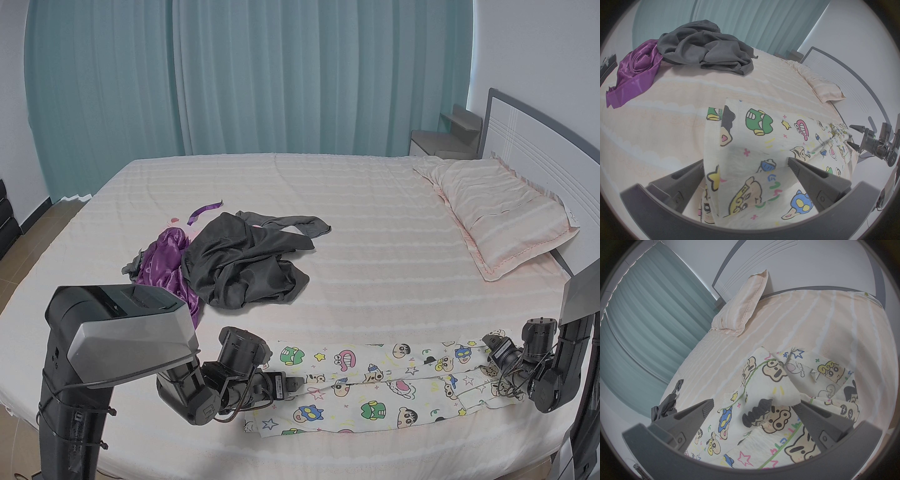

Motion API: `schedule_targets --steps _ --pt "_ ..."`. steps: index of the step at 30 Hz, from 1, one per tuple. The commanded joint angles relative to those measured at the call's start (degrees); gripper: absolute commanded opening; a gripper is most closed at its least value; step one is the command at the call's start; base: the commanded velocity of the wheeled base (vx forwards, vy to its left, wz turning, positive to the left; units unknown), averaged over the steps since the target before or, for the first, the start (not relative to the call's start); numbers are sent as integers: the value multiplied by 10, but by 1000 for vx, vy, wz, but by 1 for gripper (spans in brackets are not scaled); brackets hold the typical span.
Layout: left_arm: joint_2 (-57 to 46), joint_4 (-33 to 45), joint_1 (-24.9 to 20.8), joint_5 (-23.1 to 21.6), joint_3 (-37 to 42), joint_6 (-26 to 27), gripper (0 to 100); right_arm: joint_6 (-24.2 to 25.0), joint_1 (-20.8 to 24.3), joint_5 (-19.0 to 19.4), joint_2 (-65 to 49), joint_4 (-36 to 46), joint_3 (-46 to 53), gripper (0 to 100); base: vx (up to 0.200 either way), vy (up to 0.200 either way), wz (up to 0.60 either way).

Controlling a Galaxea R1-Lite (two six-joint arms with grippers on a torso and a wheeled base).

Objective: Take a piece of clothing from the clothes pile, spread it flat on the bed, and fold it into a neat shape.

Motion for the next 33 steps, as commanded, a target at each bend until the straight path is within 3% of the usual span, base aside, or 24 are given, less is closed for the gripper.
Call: schedule_targets --steps 1,4,5,21,27,33 --pt "3 7 -5 1 -5 2 100 0 0 0 0 0 -1 100 0 0 0" --pt "4 13 -5 2 -5 13 100 1 0 1 0 0 -1 100 0 0 0" --pt "4 13 -5 2 -5 16 0 1 0 1 -1 0 -1 100 0 0 0" --pt "-10 12 2 3 2 -9 0 -4 -8 2 -5 -8 5 100 0 0 0" --pt "-23 12 10 3 4 -15 0 -56 -33 2 -28 -7 17 100 0 0 0" --pt "-42 13 16 2 20 -15 0 -61 -54 3 -23 -7 9 100 0 0 0"
